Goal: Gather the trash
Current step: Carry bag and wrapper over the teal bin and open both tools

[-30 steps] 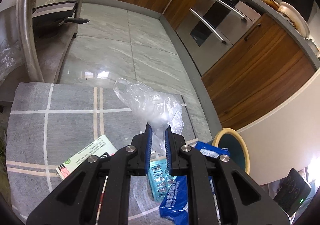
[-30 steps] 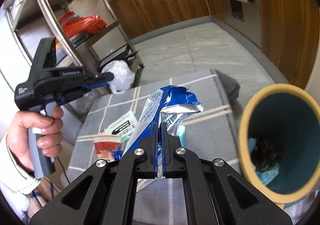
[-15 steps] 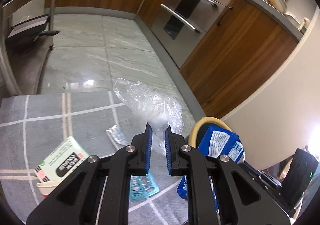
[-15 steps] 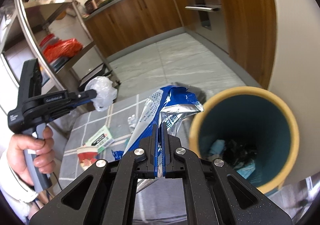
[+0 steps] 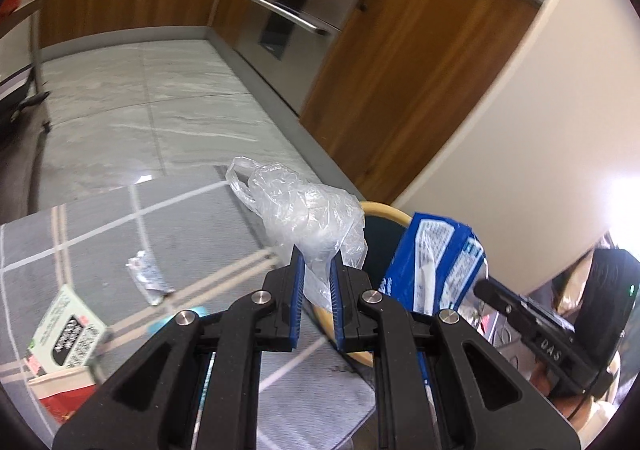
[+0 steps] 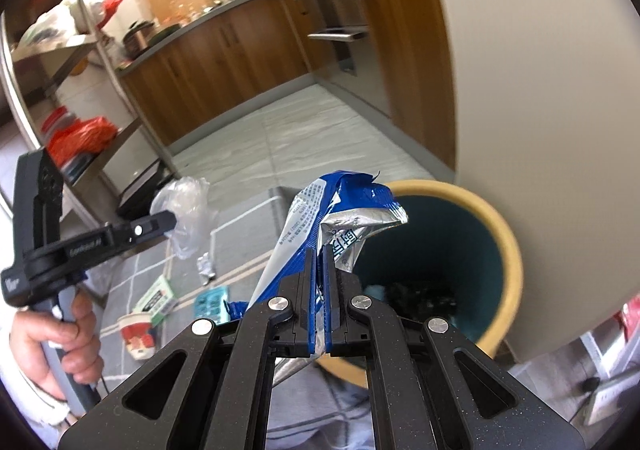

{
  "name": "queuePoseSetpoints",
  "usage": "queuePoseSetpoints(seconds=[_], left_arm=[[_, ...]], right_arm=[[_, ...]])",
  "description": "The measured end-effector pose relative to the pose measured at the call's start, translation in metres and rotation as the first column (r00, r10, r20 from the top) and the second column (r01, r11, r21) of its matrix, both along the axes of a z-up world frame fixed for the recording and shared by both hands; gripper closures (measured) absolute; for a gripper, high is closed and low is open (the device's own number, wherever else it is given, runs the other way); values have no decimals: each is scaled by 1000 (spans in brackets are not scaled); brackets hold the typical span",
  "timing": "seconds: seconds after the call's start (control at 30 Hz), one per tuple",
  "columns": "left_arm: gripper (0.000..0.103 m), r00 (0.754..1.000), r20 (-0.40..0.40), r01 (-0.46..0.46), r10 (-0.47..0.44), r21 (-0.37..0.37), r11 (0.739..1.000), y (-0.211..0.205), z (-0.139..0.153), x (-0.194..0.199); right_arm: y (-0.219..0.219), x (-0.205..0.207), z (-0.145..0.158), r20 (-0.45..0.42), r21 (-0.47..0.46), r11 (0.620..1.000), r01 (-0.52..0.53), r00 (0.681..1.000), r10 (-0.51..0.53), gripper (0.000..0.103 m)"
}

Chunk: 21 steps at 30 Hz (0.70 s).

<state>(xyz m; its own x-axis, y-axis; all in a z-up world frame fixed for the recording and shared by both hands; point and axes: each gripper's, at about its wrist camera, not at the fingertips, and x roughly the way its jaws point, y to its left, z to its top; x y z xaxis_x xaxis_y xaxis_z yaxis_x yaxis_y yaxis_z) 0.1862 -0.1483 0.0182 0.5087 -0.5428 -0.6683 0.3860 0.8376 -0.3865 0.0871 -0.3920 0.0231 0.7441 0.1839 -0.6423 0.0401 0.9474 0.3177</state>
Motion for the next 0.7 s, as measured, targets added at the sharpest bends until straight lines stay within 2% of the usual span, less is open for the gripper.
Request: queuePoseSetpoints(seconds=[0.2,0.37,0.6,0.7], left_arm=[[92,994,-9,108,-108,42,993,-49,-12,-7],[92,986,-52,162,-159,60,985,-78,-29,-4],[92,971,-116,222,-209,121,967,-105,-57,3],[86,966,-153,228,-206,140,964,-105,-69,6]], right_arm=[[-24,-7,-4,-14,-19,996,82,997,-82,99],[-37,-10,-12,-39,-31,991,131,990,-133,99],[-43,-13,-17,-65,-75,983,166,983,-171,99],[-47,-13,-20,-78,-84,981,175,980,-182,99]])
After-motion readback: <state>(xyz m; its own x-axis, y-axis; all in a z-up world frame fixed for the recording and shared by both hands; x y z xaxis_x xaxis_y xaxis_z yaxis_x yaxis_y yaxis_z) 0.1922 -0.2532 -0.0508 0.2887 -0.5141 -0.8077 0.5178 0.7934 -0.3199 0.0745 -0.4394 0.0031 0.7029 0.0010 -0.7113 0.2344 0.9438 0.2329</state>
